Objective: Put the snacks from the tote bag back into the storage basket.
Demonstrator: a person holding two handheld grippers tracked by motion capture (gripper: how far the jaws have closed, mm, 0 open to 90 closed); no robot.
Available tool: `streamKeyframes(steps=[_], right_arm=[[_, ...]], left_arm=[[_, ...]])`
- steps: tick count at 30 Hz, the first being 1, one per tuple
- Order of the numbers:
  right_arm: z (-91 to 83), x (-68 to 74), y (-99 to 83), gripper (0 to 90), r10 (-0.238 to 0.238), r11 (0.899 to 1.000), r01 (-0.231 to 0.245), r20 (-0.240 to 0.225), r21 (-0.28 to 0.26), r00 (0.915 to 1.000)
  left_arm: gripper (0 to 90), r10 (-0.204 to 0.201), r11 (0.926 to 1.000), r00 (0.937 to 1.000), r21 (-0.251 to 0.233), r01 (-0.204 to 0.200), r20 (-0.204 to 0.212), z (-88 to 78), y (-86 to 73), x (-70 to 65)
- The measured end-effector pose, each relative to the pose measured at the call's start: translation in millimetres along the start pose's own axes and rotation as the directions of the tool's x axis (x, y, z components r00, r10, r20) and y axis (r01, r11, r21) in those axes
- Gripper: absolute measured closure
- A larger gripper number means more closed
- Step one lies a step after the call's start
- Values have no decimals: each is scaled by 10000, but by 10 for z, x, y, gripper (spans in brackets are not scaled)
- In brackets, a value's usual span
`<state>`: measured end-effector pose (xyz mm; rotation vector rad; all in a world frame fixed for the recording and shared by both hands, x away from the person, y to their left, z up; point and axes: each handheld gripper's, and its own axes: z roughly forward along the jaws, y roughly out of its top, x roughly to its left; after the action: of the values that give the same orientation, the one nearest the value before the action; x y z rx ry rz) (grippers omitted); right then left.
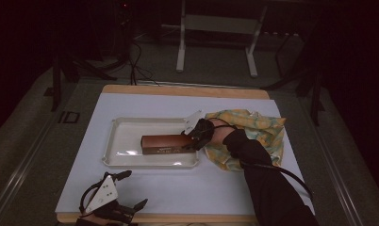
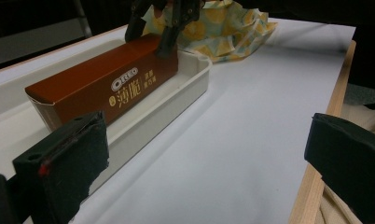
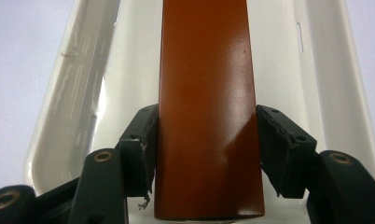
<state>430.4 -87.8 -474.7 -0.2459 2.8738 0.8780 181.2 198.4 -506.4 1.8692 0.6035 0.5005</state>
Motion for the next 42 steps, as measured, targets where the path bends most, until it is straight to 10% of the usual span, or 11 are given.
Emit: streamKeyframes(steps=[19,42], right_arm=[[12,6,31,373,150,9990,-157,165,414,9998],[-564,-9,180,359,258,9997,-257,418,-27,9988]], left_arm=[[0,-1,10000,10000,-49,1,9,-2,2,2],[0,-66,9999,10000,-79,67,21,7,10,3]])
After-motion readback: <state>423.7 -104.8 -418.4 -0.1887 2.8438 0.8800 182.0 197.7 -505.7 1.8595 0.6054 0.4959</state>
